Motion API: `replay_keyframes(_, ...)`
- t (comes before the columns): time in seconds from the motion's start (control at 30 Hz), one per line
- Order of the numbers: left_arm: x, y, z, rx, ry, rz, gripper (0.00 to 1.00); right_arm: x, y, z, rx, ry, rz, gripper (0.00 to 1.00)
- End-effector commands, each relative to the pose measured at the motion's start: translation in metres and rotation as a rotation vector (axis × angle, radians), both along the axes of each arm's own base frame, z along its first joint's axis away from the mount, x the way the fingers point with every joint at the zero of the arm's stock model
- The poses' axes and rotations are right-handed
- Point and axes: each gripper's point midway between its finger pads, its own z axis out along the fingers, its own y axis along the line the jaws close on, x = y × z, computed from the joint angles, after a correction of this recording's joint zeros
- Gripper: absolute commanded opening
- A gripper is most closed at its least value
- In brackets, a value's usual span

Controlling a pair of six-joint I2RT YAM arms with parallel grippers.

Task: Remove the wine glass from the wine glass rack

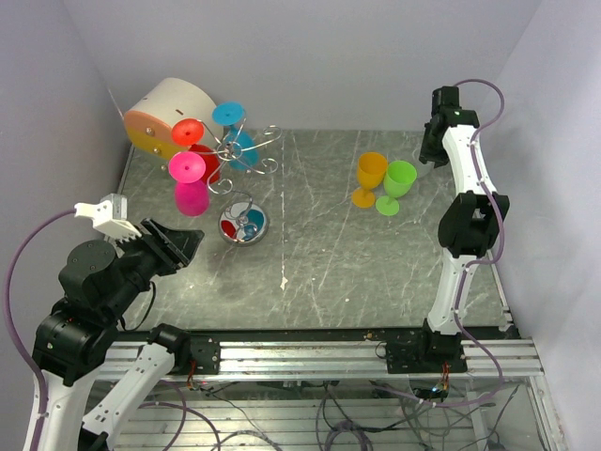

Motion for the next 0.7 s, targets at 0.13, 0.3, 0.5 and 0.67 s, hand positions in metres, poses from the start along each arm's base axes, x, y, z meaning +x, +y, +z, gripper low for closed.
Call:
replay_keyframes(0.13, 0.003, 0.012, 0.007, 0.027, -0.009, 0.063, 0.57, -0.001, 0.008, 0.064, 0.002, -0.145, 0.002, 0.43)
replay_keyframes(0.3, 0.004, 0.012, 0.01, 0.024, -0.01, 0.068, 0.56, -0.004, 0.012, 0.1, 0.018, -0.241, 0.013, 0.44)
replay_keyframes(0.5, 0.005, 0.012, 0.01, 0.018, -0.007, 0.068, 0.56, -0.004, 0.013, 0.108, 0.021, -0.255, 0.014, 0.44)
replay_keyframes(0.67, 0.002, 0.019, 0.012, 0.026, -0.007, 0.102, 0.56, -0.013, 0.023, 0.132, 0.064, -0.322, 0.034, 0.43)
